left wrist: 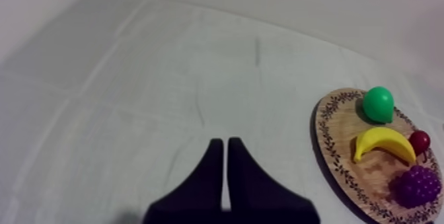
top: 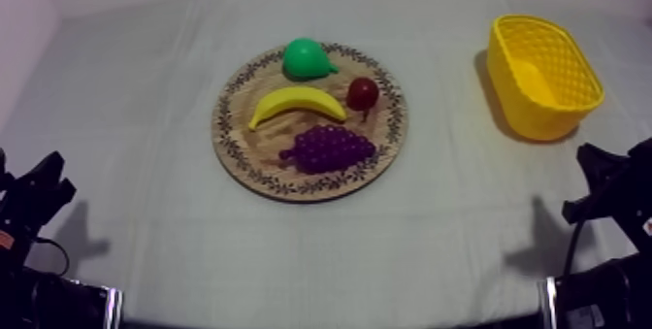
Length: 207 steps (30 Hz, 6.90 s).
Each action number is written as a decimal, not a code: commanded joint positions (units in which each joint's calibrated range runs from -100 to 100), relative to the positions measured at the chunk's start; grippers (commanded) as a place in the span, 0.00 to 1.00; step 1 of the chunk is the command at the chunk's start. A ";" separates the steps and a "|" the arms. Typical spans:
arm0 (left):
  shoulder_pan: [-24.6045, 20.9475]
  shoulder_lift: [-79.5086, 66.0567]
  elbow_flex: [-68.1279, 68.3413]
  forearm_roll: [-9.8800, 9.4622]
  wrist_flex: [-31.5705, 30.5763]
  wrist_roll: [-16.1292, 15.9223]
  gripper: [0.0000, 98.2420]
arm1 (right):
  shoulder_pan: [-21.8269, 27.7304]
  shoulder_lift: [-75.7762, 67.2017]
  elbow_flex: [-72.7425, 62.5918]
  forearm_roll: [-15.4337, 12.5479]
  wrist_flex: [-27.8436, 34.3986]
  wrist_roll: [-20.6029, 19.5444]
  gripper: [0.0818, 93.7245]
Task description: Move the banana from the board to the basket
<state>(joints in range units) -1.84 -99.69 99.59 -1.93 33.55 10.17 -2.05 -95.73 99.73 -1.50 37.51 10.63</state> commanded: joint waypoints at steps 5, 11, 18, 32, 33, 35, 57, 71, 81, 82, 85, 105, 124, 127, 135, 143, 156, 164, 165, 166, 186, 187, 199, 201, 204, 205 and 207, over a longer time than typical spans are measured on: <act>-0.01 -0.05 -0.04 0.00 0.00 0.01 0.00 | -0.02 -0.02 0.05 0.01 -0.01 0.00 0.00; -0.01 -0.05 -0.04 0.00 0.00 0.01 0.00 | -0.02 -0.02 0.05 0.01 -0.01 0.00 0.00; -0.01 -0.05 -0.04 0.00 0.00 0.01 0.00 | -0.02 -0.02 0.05 0.01 -0.01 0.00 0.00; -0.01 -0.05 -0.04 0.00 0.00 0.01 0.00 | -0.02 -0.02 0.05 0.01 -0.01 0.00 0.00; -0.01 -0.05 -0.04 0.00 0.00 0.01 0.00 | -0.02 -0.02 0.05 0.01 -0.01 0.00 0.00; -0.01 -0.05 -0.04 0.00 0.00 0.01 0.00 | -0.02 -0.02 0.05 0.01 -0.01 0.00 0.00; -0.01 -0.05 -0.04 0.00 0.00 0.01 0.00 | -0.64 -0.02 0.05 0.01 -0.01 -0.48 0.00; -0.01 -0.05 -0.04 0.00 0.00 0.01 0.00 | -0.30 -0.02 0.05 0.01 -0.01 1.03 0.00; -0.01 -0.05 -0.04 0.00 0.00 0.00 0.00 | 0.11 7.02 -4.63 0.63 -2.92 0.30 0.01; -0.01 -0.05 -0.04 0.00 0.00 0.00 0.00 | 0.23 8.98 -6.46 0.63 -2.99 0.27 0.01; -0.01 -0.05 -0.04 0.00 0.00 0.00 0.00 | 0.73 15.46 -13.18 0.70 -2.83 0.09 0.01; -0.01 -0.05 -0.04 0.00 0.00 0.02 0.00 | -0.95 51.23 -67.57 3.23 20.46 -0.10 0.01; -0.01 -0.05 -0.04 0.00 0.00 0.01 0.00 | -9.17 69.85 -85.98 5.54 27.14 1.14 0.01; -0.01 -0.05 -0.04 0.00 0.00 0.01 0.00 | -10.95 71.66 -86.36 5.31 26.94 1.46 0.01; -0.01 -0.05 -0.04 0.00 0.00 0.01 0.00 | -15.65 77.12 -89.88 2.99 25.92 2.17 0.01; -0.01 -0.05 -0.04 0.00 0.00 0.01 0.00 | -21.14 83.81 -93.42 1.77 25.56 3.74 0.00; -0.01 -0.05 -0.04 0.00 0.00 0.01 0.00 | -25.79 93.58 -97.30 1.53 26.16 8.02 0.00; -0.01 -0.05 -0.04 0.00 0.00 0.01 0.00 | -27.54 97.73 -100.15 2.38 28.89 8.48 0.00; -0.01 -0.05 -0.04 0.00 0.00 0.01 0.00 | -27.71 98.07 -100.64 2.47 29.61 8.28 0.00; -0.01 -0.05 -0.04 0.00 0.00 0.01 0.00 | -27.88 98.41 -101.15 2.51 30.45 8.10 0.00; -0.01 -0.05 -0.04 0.00 0.00 0.01 0.00 | -28.36 101.88 -106.11 3.58 34.62 4.61 0.17; -0.01 -0.05 -0.04 0.00 0.00 0.01 0.00 | -28.33 101.92 -106.11 3.46 34.76 4.84 0.22; -0.01 -0.05 -0.04 0.00 0.00 0.01 0.00 | -28.06 102.68 -105.63 1.66 35.86 9.02 0.53; -0.01 -0.05 -0.04 0.00 0.00 0.01 0.00 | -27.93 102.87 -105.75 1.47 35.91 9.50 0.54; -0.01 -0.05 -0.04 0.00 0.00 0.01 0.00 | -27.80 103.46 -106.37 1.20 35.94 9.95 0.55; -0.01 -0.05 -0.04 0.00 0.00 0.01 0.00 | -27.78 103.76 -106.70 1.11 35.97 10.07 0.56; -0.01 -0.05 -0.04 0.00 0.00 0.01 0.00 | -27.76 104.58 -107.45 0.87 36.10 10.35 0.56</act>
<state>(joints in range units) -1.84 -99.69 99.59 -1.93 33.54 10.18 -29.81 8.44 -7.38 -0.33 73.43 20.81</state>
